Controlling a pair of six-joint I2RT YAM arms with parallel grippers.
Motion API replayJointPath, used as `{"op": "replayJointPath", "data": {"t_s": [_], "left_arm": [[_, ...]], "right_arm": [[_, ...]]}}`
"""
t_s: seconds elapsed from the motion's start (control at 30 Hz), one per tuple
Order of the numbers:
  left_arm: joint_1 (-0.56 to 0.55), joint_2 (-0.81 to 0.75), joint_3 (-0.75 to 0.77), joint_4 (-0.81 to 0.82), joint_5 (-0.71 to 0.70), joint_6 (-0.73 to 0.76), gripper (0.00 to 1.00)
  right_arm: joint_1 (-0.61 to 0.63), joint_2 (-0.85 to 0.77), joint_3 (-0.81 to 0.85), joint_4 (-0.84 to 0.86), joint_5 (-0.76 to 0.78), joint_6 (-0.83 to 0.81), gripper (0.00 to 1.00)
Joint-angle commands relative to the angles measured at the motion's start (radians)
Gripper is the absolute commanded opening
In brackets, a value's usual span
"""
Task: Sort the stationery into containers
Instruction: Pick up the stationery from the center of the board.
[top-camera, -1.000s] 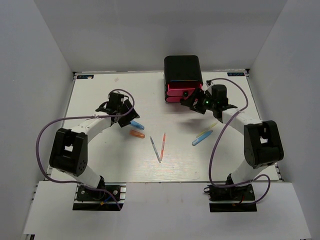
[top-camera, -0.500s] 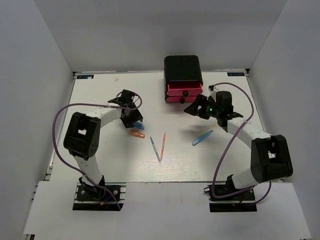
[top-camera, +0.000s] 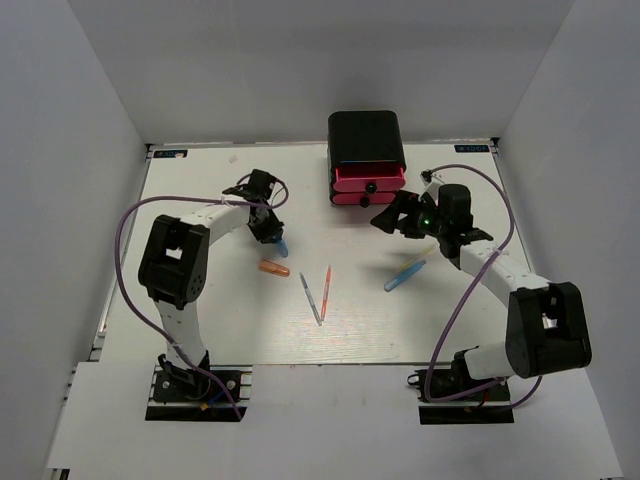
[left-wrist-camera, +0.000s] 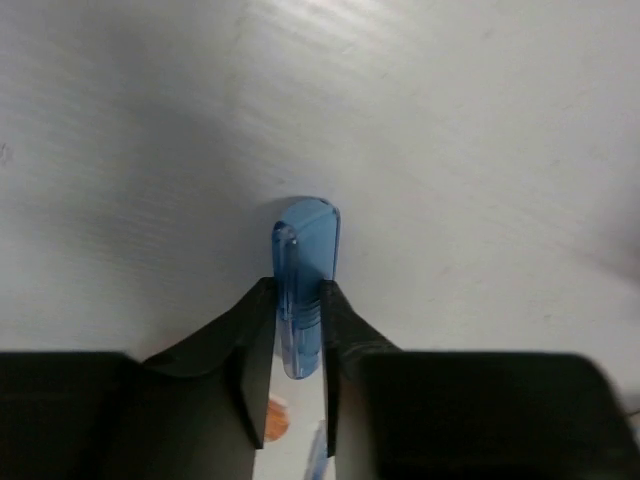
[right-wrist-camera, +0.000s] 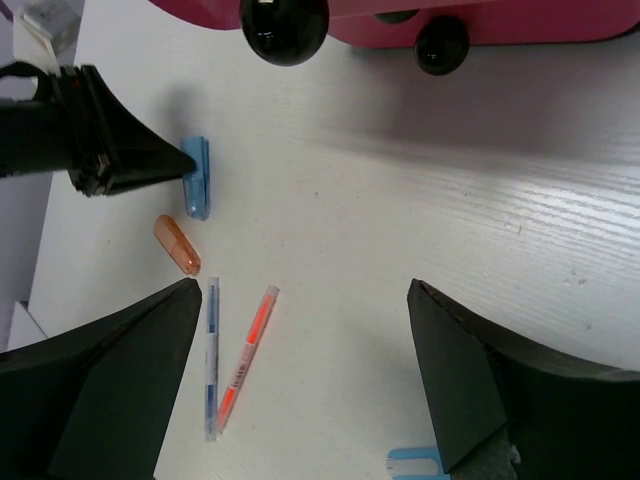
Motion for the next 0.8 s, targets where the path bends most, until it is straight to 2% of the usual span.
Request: {"op": "replayJointPath", "data": {"t_s": [0.0,0.13,0.23,0.4,0.57,0.77], "left_arm": [[-0.006,0.028,0.027,-0.011,-0.016,0.018,0.27],[-0.015,-0.046,0.048,0.062,0.027,0.090,0.13],[-0.037,-0.110,0.068,0.126,0.071,0.132,0.10],[-0.070,-0.146,0.165,0.189,0.157,0.195,0.07],[-0.106,-0.155,0.240,0.246,0.220,0.225,0.00],[-0.147,-0.173,0.311,0.358,0.275,0.245,0.00]], "right_arm": [[-0.010,-0.032,0.000,0.013,-0.031,-0.078,0.90],[-0.013,-0.035,0.001,-0.016,-0.085,-0.201,0.90],[-0.013,-0.046,-0.005,-0.039,-0.145,-0.294,0.89],[-0.016,-0.092,-0.081,0.004,-0.140,-0.369,0.65],[-0.014,-0.119,-0.118,0.004,-0.142,-0.392,0.63],[-0.016,-0.145,-0.141,0.004,-0.127,-0.411,0.63]]}}
